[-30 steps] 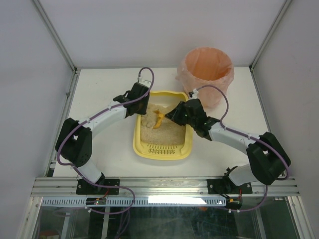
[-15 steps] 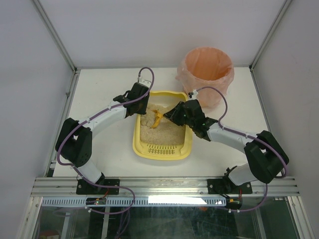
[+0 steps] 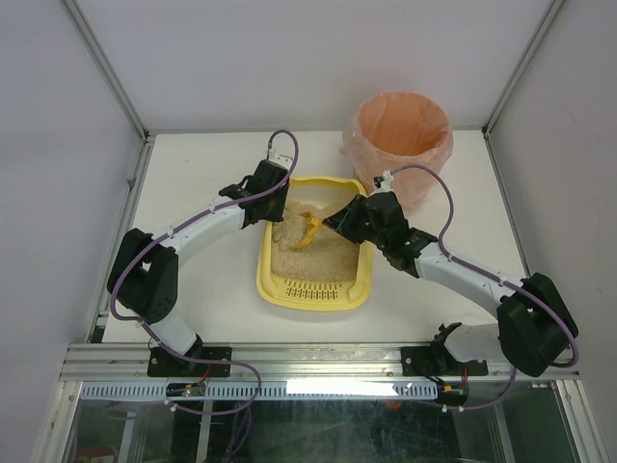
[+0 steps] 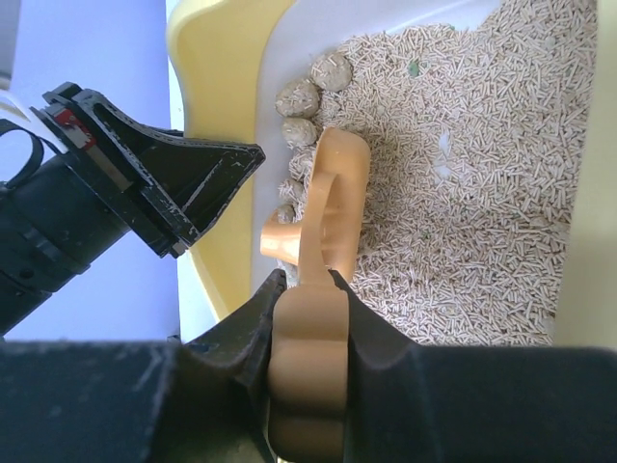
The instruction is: Clean the litter box
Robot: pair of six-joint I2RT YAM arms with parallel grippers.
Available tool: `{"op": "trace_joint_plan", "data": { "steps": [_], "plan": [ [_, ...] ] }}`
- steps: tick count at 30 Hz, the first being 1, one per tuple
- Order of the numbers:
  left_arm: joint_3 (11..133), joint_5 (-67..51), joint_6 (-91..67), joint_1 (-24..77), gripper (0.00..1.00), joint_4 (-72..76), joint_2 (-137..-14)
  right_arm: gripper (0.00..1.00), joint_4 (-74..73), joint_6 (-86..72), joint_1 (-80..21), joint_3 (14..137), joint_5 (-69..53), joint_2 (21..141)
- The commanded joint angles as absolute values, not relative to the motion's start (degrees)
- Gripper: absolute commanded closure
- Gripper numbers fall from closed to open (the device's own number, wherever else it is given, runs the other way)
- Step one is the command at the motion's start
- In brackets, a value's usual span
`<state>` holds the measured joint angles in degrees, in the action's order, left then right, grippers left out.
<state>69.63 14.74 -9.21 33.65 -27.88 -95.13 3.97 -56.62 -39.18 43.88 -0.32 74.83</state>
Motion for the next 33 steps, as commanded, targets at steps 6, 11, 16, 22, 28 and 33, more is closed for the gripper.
{"op": "trace_joint_plan", "data": {
  "steps": [6, 11, 16, 22, 28, 33],
  "plan": [
    [70.8, 8.6, -7.9, 34.5, 1.0, -27.0, -95.4, 1.0, 5.1, -54.3, -38.1, 44.4, -0.8, 68.0],
    [70.8, 8.4, -7.9, 34.5, 1.0, -27.1, -95.4, 1.0, 4.0, -53.1, -37.6, 42.3, -1.1, 64.2],
    [70.8, 8.5, -7.9, 34.5, 1.0, -27.1, -95.5, 1.0, 6.0, -52.9, -36.5, 37.6, -2.8, 58.2],
    [70.8, 8.6, -7.8, 34.5, 1.0, -27.1, -95.4, 1.0, 15.9, -57.5, -33.4, 26.4, -4.9, 47.5],
    [70.7, 8.6, -7.8, 34.5, 1.0, -27.1, -95.2, 1.0, 21.1, -62.5, -27.2, 17.6, -6.1, 36.1],
    [71.0, 7.9, -8.0, 34.5, 1.0, -27.2, -95.5, 1.0, 24.0, -65.3, -25.2, 15.9, -10.8, 35.9]
  ]
}}
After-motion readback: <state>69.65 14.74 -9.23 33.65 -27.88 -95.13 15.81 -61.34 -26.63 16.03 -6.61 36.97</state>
